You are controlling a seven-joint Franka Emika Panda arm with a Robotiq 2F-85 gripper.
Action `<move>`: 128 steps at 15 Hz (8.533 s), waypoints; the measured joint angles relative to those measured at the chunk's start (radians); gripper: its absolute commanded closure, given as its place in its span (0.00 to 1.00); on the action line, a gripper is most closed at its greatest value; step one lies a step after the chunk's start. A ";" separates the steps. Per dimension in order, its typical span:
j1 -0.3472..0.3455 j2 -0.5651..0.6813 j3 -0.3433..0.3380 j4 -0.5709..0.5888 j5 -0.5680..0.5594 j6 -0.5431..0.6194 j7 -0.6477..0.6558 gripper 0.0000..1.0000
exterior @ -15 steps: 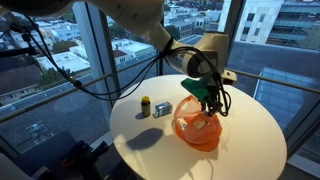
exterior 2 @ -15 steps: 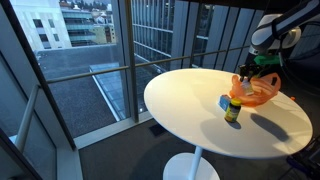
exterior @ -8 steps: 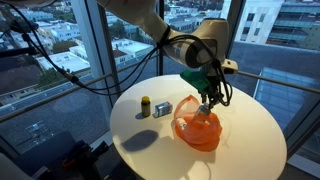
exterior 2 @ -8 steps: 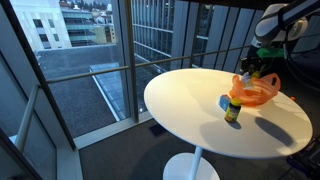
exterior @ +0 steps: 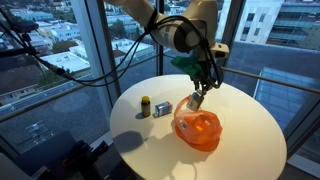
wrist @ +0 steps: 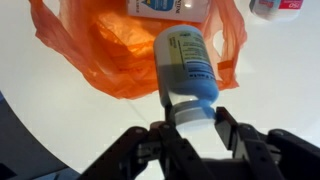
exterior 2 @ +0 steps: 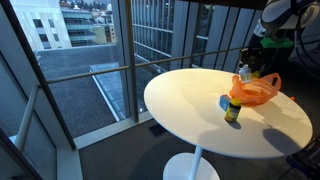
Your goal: Pick up the white medicine bottle from the orange plastic and put it on the table
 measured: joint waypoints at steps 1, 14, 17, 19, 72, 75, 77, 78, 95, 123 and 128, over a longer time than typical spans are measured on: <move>0.010 -0.023 0.003 -0.014 0.000 0.000 0.000 0.80; 0.119 -0.210 0.084 -0.161 -0.001 0.000 0.001 0.55; 0.119 -0.206 0.082 -0.161 -0.001 0.000 0.001 0.55; 0.116 -0.205 0.081 -0.161 -0.001 0.000 0.001 0.80; 0.168 0.134 0.165 -0.205 0.001 0.623 0.002 0.80; 0.168 0.138 0.163 -0.205 0.001 0.625 0.002 0.80; 0.168 0.139 0.163 -0.205 0.001 0.625 0.002 0.80; 0.168 0.140 0.163 -0.206 0.001 0.625 0.002 0.80; 0.167 0.125 0.165 -0.209 0.001 0.605 0.002 0.00; 0.131 -0.334 0.077 -0.310 -0.044 -0.210 -0.009 0.00; 0.112 -0.405 0.070 -0.309 -0.062 -0.295 -0.009 0.00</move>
